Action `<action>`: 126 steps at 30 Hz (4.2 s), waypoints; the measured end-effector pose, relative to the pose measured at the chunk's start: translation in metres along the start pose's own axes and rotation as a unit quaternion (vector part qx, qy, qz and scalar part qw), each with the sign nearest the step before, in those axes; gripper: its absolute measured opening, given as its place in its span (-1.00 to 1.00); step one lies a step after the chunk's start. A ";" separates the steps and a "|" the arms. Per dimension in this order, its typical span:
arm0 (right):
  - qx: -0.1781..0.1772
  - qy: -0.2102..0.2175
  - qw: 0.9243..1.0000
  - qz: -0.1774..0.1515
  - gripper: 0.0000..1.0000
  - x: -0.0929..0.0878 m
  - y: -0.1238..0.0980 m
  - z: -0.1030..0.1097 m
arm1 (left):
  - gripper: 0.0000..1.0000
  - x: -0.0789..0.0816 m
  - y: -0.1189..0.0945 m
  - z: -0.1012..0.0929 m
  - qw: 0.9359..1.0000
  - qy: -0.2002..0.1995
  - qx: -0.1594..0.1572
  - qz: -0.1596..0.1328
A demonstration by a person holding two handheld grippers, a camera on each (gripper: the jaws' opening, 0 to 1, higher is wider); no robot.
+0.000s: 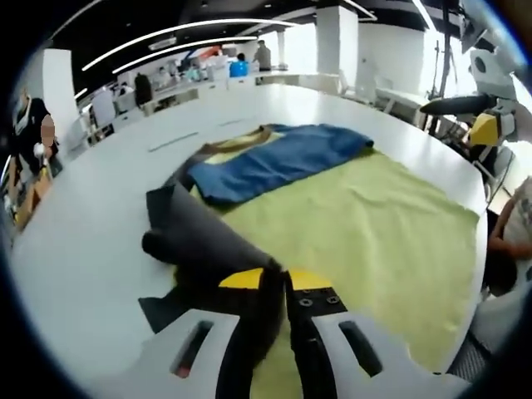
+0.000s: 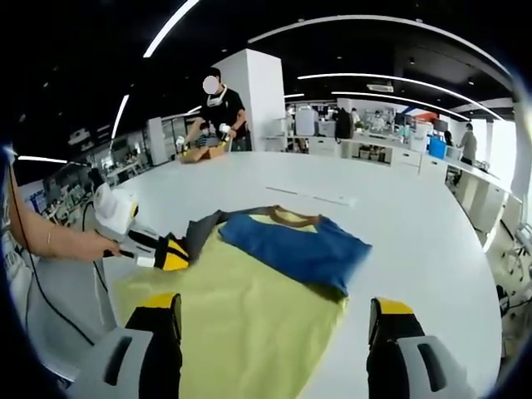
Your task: Fold the garment on the visible template until the final outline fits inside the template.
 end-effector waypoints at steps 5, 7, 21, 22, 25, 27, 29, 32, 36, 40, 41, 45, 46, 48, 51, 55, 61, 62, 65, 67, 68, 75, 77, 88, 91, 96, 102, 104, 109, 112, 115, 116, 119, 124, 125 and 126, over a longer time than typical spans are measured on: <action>0.003 0.000 1.000 0.003 0.89 -0.001 0.000 0.001 | -0.55 0.004 -0.014 0.008 1.000 -0.007 0.004 -0.017; 0.003 0.000 1.000 0.004 0.90 -0.003 -0.001 0.002 | -0.50 0.006 -0.021 0.014 0.999 -0.015 0.010 -0.030; 0.006 0.000 1.000 0.010 0.95 -0.005 0.001 0.004 | 0.12 -0.019 -0.050 0.048 0.994 -0.074 0.075 -0.015; 0.005 0.000 1.000 0.010 0.95 -0.005 0.001 0.004 | 0.10 -0.021 -0.051 0.050 0.993 -0.083 0.078 -0.013; 0.004 0.002 1.000 0.009 0.95 -0.006 0.001 0.004 | 0.05 -0.027 -0.053 0.054 0.992 -0.102 0.080 -0.009; 0.004 0.002 1.000 0.010 0.94 -0.006 0.001 0.004 | -0.04 -0.031 -0.054 0.056 0.990 -0.116 0.078 -0.003; 0.004 0.003 1.000 0.010 0.94 -0.007 0.001 0.004 | -0.18 -0.036 -0.055 0.059 0.989 -0.124 0.080 0.001; 0.003 0.004 1.000 0.012 0.94 -0.008 0.001 0.004 | -0.30 -0.040 -0.057 0.062 0.988 -0.133 0.082 -0.001; 0.002 0.004 1.000 0.013 0.94 -0.008 0.001 0.004 | -0.44 -0.042 -0.060 0.065 0.987 -0.136 0.085 0.003; 0.002 0.004 1.000 0.014 0.93 -0.009 0.002 0.005 | -0.59 -0.045 -0.061 0.066 0.986 -0.141 0.087 0.013; 0.002 0.004 1.000 0.014 0.93 -0.009 0.002 0.005 | -0.62 -0.047 -0.061 0.065 0.986 -0.142 0.086 0.018; 0.002 0.004 1.000 0.017 0.93 -0.009 0.003 0.005 | -0.77 -0.051 -0.059 0.061 0.985 -0.155 0.073 0.028; 0.002 0.004 1.000 0.017 0.93 -0.009 0.003 0.005 | -0.80 -0.052 -0.058 0.060 0.984 -0.157 0.071 0.031; 0.002 0.003 1.000 0.018 0.93 -0.009 0.003 0.005 | -0.85 -0.055 -0.056 0.057 0.984 -0.158 0.067 0.042; 0.000 0.003 1.000 0.018 0.92 -0.008 0.003 0.004 | -0.88 -0.058 -0.054 0.056 0.984 -0.158 0.067 0.051; -0.003 0.003 1.000 0.018 0.92 -0.008 0.002 0.003 | -0.89 -0.058 -0.054 0.055 0.983 -0.164 0.064 0.051; -0.003 0.002 1.000 0.021 0.91 -0.009 0.001 0.004 | -0.90 -0.059 -0.054 0.057 0.980 -0.180 0.064 0.048; -0.004 0.002 1.000 0.022 0.91 -0.010 0.001 0.005 | -0.92 -0.059 -0.054 0.057 0.981 -0.177 0.063 0.048; -0.003 0.002 1.000 0.022 0.91 -0.010 0.001 0.005 | -0.98 -0.058 -0.057 0.056 0.984 -0.161 0.071 0.043; -0.003 0.001 1.000 0.022 0.91 -0.010 0.001 0.005 | -1.00 -0.056 -0.060 0.057 0.984 -0.154 0.077 0.038; -0.003 0.002 1.000 0.022 0.91 -0.010 0.001 0.005 | -1.00 -0.054 -0.061 0.058 0.984 -0.154 0.078 0.030; -0.003 0.002 1.000 0.020 0.91 -0.009 0.001 0.005 | -1.00 -0.050 -0.068 0.063 0.983 -0.164 0.078 0.019; -0.004 0.002 1.000 0.020 0.91 -0.009 0.001 0.005 | -1.00 -0.046 -0.073 0.065 0.983 -0.165 0.080 0.011; -0.005 0.004 1.000 0.018 0.91 -0.010 0.000 0.005 | -1.00 -0.040 -0.103 0.090 0.982 -0.149 0.112 -0.008; -0.005 0.004 1.000 0.018 0.91 -0.011 0.000 0.005 | -1.00 -0.041 -0.110 0.099 0.981 -0.148 0.126 -0.015; -0.005 0.005 1.000 0.018 0.91 -0.011 0.001 0.005 | -1.00 -0.040 -0.120 0.117 0.980 -0.133 0.148 -0.021; -0.006 0.005 1.000 0.020 0.91 -0.012 0.001 0.005 | -1.00 -0.041 -0.127 0.137 0.978 -0.119 0.169 -0.018; -0.007 0.006 1.000 0.019 0.91 -0.012 0.002 0.005 | -1.00 -0.041 -0.129 0.141 0.976 -0.122 0.176 -0.022; -0.008 0.006 1.000 0.021 0.91 -0.012 0.002 0.005 | -1.00 -0.038 -0.135 0.156 0.969 -0.148 0.190 -0.048; -0.010 0.008 1.000 0.023 0.91 -0.013 0.002 0.004 | -1.00 -0.035 -0.139 0.159 0.967 -0.152 0.198 -0.057; -0.009 0.008 1.000 0.023 0.91 -0.013 0.002 0.004 | -1.00 -0.032 -0.141 0.163 0.964 -0.152 0.208 -0.062; -0.008 0.008 1.000 0.023 0.91 -0.013 0.002 0.004 | -1.00 -0.032 -0.141 0.163 0.964 -0.151 0.211 -0.060; -0.009 0.007 1.000 0.024 0.91 -0.013 0.002 0.004 | -1.00 -0.033 -0.143 0.167 0.962 -0.142 0.226 -0.051; -0.011 0.007 1.000 0.026 0.91 -0.013 0.000 0.003 | -1.00 -0.037 -0.148 0.177 0.956 -0.150 0.247 -0.052; -0.012 0.008 1.000 0.027 0.91 -0.013 0.000 0.002 | -1.00 -0.038 -0.148 0.179 0.955 -0.151 0.250 -0.052; -0.012 0.008 1.000 0.027 0.91 -0.013 0.000 0.002 | -1.00 -0.039 -0.149 0.181 0.953 -0.155 0.255 -0.055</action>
Point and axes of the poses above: the point that each gripper's makers call its tool centre point, and the gripper's own axes: y roughly forward along the fingers, z roughly to its left, x roughly out of its top, the point moved 10 cm from there along -y, roughly backward along the fingers
